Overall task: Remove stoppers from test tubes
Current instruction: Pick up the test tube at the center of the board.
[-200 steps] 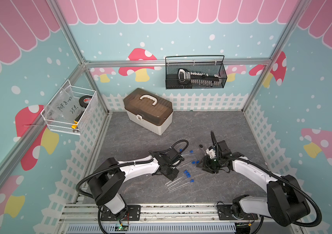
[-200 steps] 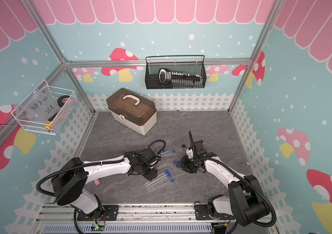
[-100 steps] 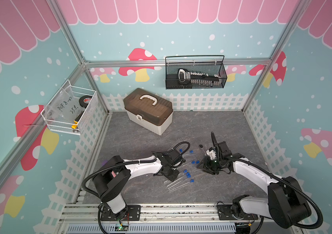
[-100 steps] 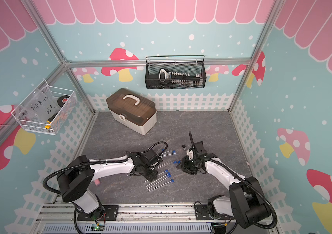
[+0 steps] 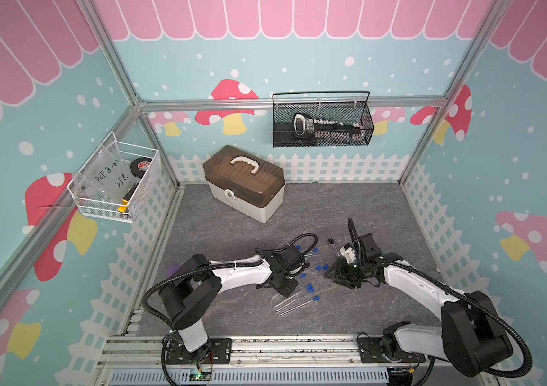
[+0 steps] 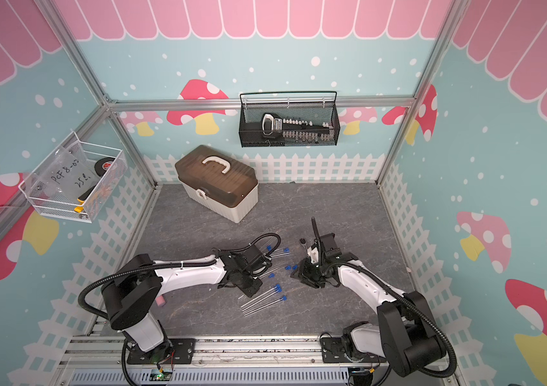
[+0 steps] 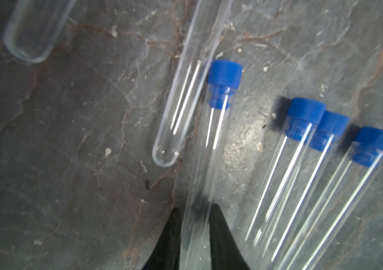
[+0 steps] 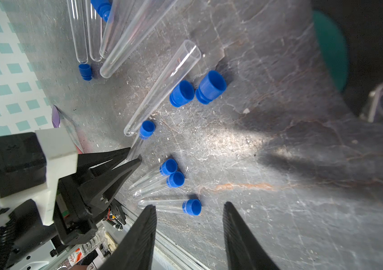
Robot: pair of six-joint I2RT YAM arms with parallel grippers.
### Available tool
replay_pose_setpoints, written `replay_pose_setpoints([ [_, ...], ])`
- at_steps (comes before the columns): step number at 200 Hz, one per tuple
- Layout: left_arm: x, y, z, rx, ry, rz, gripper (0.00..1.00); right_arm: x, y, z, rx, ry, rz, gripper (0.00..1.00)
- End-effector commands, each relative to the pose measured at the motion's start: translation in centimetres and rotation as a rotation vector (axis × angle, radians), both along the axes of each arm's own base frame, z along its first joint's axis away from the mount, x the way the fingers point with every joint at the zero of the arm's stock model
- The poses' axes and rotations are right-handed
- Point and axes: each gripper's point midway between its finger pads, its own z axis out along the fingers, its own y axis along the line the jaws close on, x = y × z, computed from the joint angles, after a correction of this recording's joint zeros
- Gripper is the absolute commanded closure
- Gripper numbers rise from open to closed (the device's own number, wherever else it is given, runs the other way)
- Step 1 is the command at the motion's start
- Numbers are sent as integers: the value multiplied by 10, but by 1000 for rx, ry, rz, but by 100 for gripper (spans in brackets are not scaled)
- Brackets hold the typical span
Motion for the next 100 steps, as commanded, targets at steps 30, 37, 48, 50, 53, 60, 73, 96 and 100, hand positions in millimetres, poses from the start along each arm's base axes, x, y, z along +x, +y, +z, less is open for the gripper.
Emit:
replay_pose_setpoints([
  [30,-8,3,-1,58,36,-66,94,1,4,2,6,-1,31,52],
  [37,-8,2,2,57,36,-73,96,1,4,3,5,-2,34,52],
  [48,-8,4,8,60,30,-79,99,0,4,4,3,-3,39,52],
  [50,-8,4,10,61,28,-79,100,1,4,5,3,-5,40,52],
  [53,-7,5,12,62,24,-81,100,1,4,6,3,-6,45,52],
  [60,-7,6,18,65,14,-84,100,1,5,10,4,-8,53,52],
  [73,-4,8,34,66,-13,-97,100,1,6,18,6,-15,74,51],
  [96,-1,11,67,51,-78,-147,100,-1,14,43,50,-15,127,43],
  [100,-1,12,73,49,-93,-160,100,-1,16,49,64,-15,138,41],
])
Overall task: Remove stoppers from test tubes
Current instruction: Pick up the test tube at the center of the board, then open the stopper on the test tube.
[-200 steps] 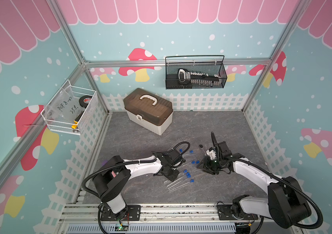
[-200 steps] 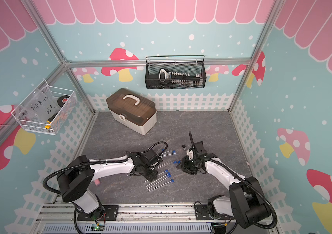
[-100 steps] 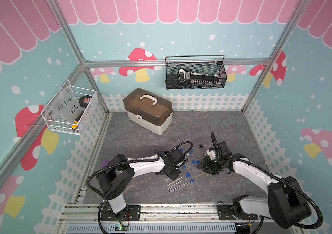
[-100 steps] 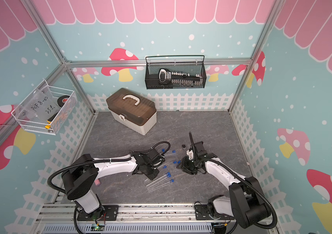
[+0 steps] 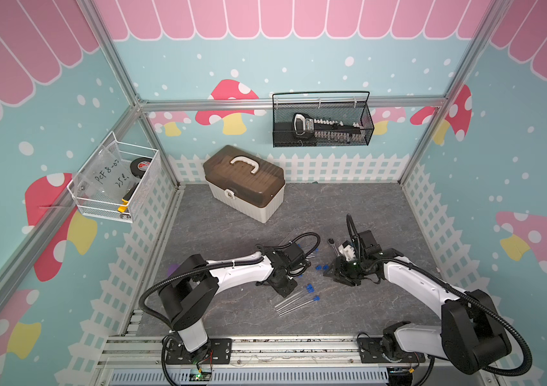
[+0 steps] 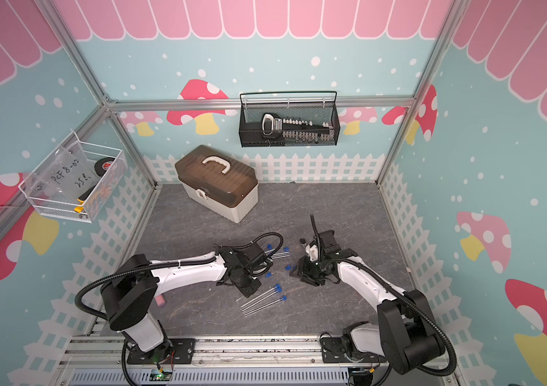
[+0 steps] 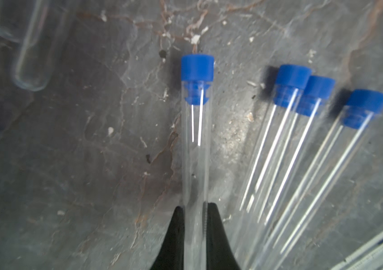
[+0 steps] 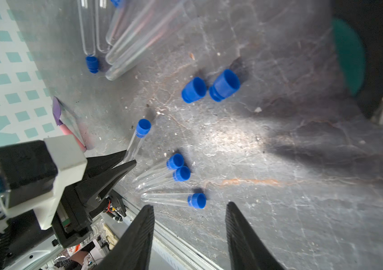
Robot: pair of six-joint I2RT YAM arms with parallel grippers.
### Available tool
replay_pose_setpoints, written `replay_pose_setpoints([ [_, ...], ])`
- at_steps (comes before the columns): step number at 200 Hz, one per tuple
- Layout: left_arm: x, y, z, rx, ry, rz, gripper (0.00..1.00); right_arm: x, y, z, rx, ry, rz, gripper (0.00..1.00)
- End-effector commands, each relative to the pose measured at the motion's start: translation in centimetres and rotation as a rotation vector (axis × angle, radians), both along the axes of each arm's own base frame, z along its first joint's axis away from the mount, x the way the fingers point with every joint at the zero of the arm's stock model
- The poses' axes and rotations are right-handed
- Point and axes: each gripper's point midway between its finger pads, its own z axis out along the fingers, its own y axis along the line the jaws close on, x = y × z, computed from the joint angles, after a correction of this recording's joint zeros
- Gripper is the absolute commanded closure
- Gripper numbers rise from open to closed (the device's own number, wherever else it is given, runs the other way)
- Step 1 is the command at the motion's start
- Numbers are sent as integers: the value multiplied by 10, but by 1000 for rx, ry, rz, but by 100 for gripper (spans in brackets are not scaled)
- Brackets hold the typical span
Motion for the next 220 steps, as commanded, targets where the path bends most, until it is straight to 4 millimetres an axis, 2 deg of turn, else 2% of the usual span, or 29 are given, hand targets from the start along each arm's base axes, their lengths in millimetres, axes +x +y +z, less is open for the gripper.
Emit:
replay_pose_setpoints([
  [1,6,3,47,-19,-96,-74,100,-6,11,30,55,-2,84,40],
  [33,-6,0,95,-146,-181,-238,100,-11,29,77,189,18,149,35],
  [52,-12,-2,117,-218,-239,-301,100,-7,37,108,257,-32,152,34],
  [70,-11,-2,130,-245,-279,-312,100,-7,44,127,313,-33,158,34],
  [101,-10,-9,141,-279,-283,-307,100,-2,60,145,374,-49,176,35],
  [128,-7,-13,145,-282,-290,-306,100,-2,68,150,395,-39,204,37],
  [174,-4,-17,151,-292,-300,-311,100,-5,73,132,392,9,225,41],
  [220,-3,-20,148,-288,-293,-318,100,1,81,134,427,5,233,65],
])
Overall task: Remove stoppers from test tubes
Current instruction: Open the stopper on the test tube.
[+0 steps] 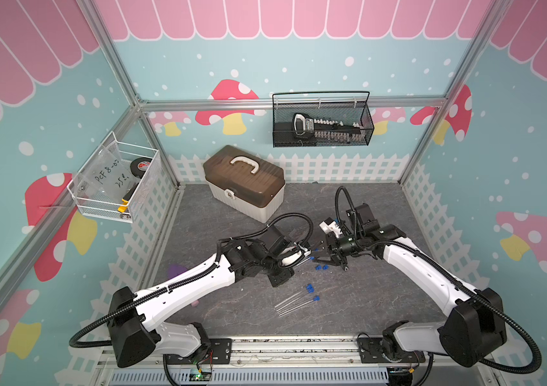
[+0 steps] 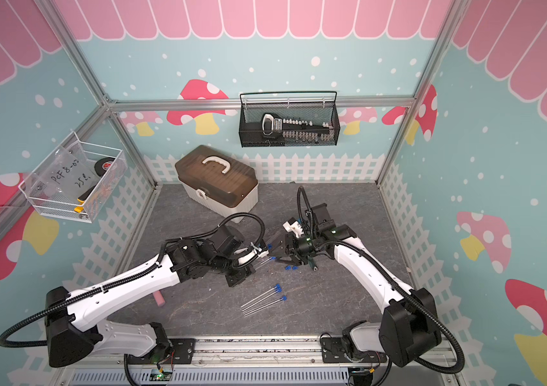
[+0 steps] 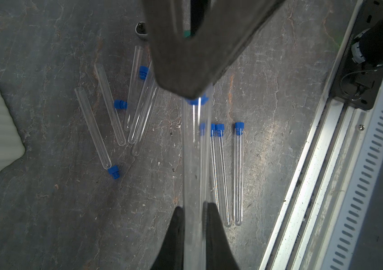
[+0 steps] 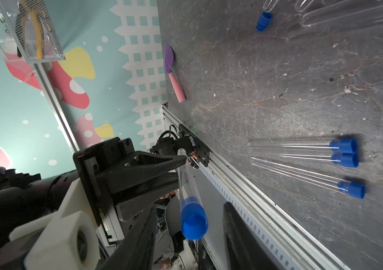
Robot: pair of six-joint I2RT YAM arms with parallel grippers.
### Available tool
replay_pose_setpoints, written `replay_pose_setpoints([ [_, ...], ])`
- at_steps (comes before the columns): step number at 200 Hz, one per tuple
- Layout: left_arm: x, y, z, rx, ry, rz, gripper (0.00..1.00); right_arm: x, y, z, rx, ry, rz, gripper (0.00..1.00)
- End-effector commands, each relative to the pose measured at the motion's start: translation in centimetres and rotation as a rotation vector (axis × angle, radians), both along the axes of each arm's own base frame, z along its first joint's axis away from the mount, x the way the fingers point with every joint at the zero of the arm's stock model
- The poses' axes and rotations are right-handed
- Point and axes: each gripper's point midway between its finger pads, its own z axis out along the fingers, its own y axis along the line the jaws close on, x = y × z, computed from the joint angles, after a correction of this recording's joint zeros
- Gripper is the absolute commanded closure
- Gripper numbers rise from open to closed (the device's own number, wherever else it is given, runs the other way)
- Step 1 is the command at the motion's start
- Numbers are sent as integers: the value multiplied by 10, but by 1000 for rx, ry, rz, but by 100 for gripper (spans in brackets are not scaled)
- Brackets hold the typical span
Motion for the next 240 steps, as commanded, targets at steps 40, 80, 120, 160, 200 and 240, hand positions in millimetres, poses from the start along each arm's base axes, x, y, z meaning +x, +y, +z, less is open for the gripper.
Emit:
replay_pose_setpoints([
  [40,0,-12,4,-11,-3,-47,100,-2,7,-1,37,8,28,77],
  [80,0,-12,3,-6,-1,-50,100,-5,6,-6,34,14,32,94],
  [120,-2,-14,-4,-11,27,-47,85,-3,8,2,62,3,33,100],
  [160,2,-12,-14,18,18,-33,68,-5,10,12,90,1,39,100],
  [200,4,-12,-13,20,5,-34,85,-8,7,10,80,5,31,100],
  [240,2,-10,-13,27,6,-42,100,-9,6,8,76,4,31,100],
])
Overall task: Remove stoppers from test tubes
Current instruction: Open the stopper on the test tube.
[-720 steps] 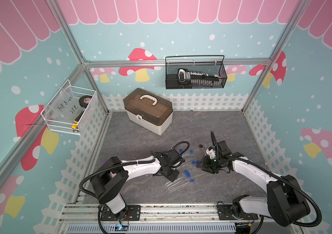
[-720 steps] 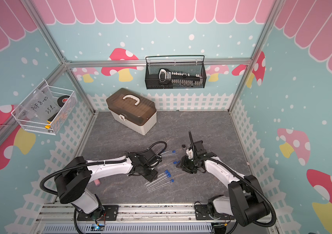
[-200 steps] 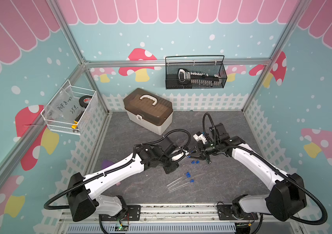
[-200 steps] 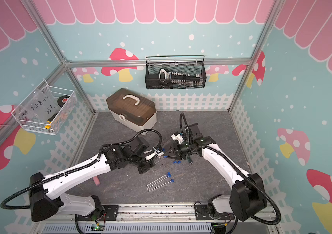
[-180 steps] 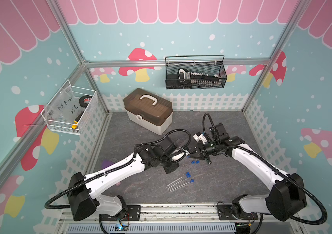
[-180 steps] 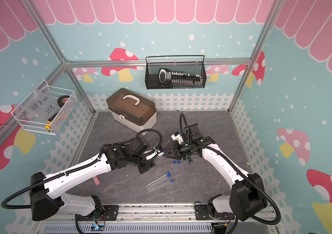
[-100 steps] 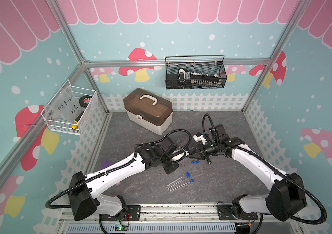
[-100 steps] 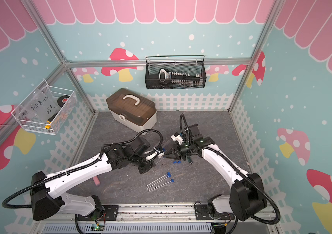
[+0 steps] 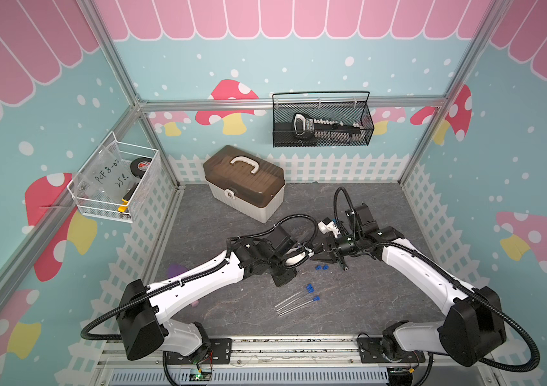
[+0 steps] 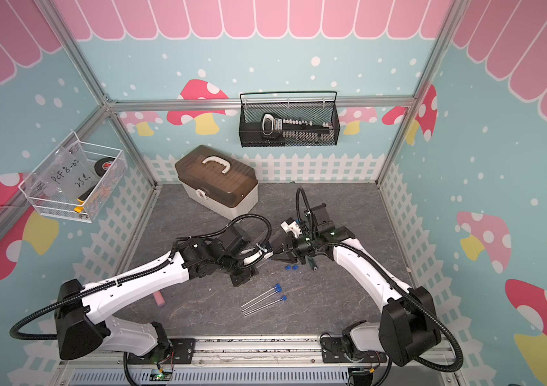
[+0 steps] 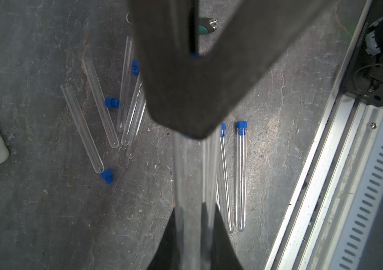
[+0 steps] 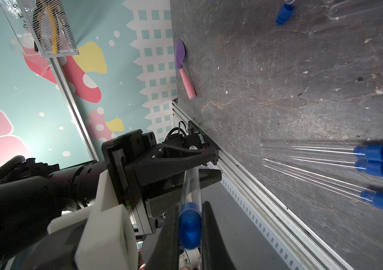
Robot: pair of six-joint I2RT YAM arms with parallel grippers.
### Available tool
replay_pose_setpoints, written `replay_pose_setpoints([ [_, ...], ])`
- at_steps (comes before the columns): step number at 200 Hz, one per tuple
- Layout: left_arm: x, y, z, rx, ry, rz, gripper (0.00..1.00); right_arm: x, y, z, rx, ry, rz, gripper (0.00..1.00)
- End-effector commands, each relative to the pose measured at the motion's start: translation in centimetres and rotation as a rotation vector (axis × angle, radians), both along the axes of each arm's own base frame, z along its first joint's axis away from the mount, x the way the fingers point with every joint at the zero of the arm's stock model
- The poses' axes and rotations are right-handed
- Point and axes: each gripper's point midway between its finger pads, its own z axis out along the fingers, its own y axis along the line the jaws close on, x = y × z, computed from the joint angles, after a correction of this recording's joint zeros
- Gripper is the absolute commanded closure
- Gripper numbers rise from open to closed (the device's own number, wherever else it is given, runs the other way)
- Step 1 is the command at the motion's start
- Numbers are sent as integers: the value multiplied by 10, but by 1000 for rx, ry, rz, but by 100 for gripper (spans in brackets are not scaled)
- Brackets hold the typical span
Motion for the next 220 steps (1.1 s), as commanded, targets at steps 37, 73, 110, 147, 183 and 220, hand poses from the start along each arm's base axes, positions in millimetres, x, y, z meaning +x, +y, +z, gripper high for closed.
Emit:
replay_pose_setpoints([
  [37,-8,8,0,9,-28,-47,100,-9,-2,2,14,-16,18,89],
  [73,-14,12,-1,9,-23,-66,100,-9,-3,3,21,-10,21,68],
  [110,-12,10,0,9,-22,-69,100,-8,0,7,38,-2,35,61],
  [147,-10,7,2,9,-31,-68,100,-14,5,3,41,21,65,58],
  [183,-9,5,4,2,-29,-66,100,-14,9,-2,43,31,82,66],
  [220,-9,5,5,1,-26,-65,100,-14,11,-4,41,30,85,75],
])
